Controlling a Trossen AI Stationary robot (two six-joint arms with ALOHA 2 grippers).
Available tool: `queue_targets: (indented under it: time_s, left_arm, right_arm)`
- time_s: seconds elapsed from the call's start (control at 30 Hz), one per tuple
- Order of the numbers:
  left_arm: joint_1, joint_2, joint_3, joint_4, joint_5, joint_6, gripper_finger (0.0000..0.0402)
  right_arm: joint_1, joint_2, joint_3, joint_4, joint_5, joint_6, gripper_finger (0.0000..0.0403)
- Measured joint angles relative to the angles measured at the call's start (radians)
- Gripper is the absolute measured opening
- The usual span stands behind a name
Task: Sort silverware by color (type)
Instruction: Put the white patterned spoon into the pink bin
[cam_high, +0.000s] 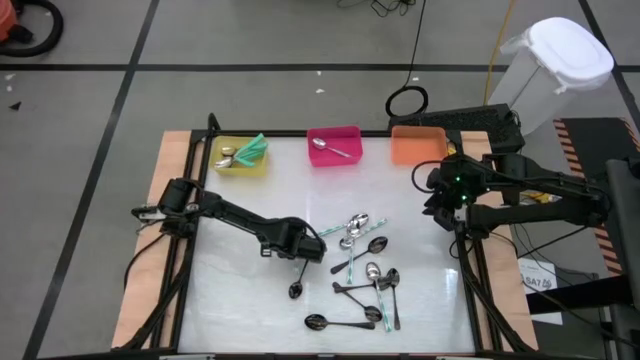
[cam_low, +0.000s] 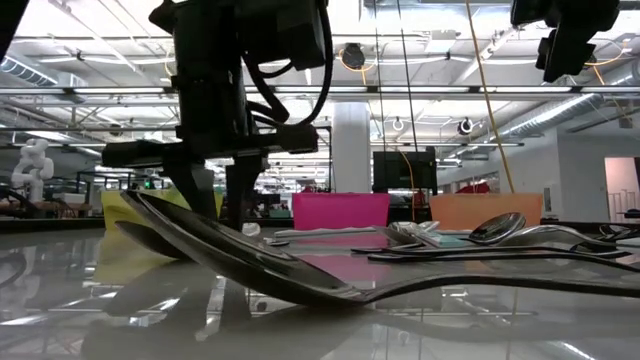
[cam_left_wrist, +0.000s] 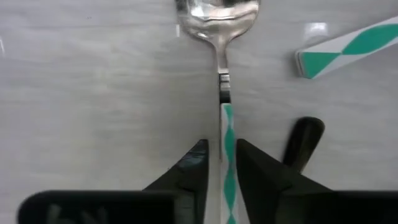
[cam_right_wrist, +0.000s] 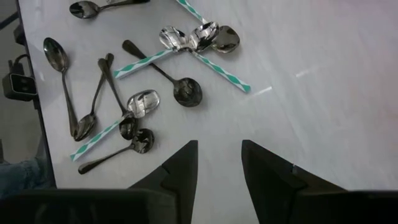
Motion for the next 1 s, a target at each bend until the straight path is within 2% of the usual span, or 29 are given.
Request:
queue_targets:
  time_s: [0.27,0.5,0.67,1.0]
  left_arm:
    - [0.001,-0.015,0.013,0.032,-0.058,-0.004,0.0020]
    - [-0.008,-0.067,0.054,-0.006,-0.169,-0.039,0.0014]
    - [-0.006,-0.067,0.226,-0.139,-0.288,-0.016,0.0013]
    - [0.038,-0.070,0.523,-0.142,-0.637,0.038,0.0012]
  right_arm:
    - [0.000,0.000,0.000,0.025,0.002,0.000,0.0121]
    - [0.000,0.000,0.000,0.078,0.001,0.026,0.0121]
    - [0.000,0.000,0.000,0.171,0.000,0.075,0.0121]
    - [0.000,0.007,0.001,0.599,0.005,0.164,0.0121]
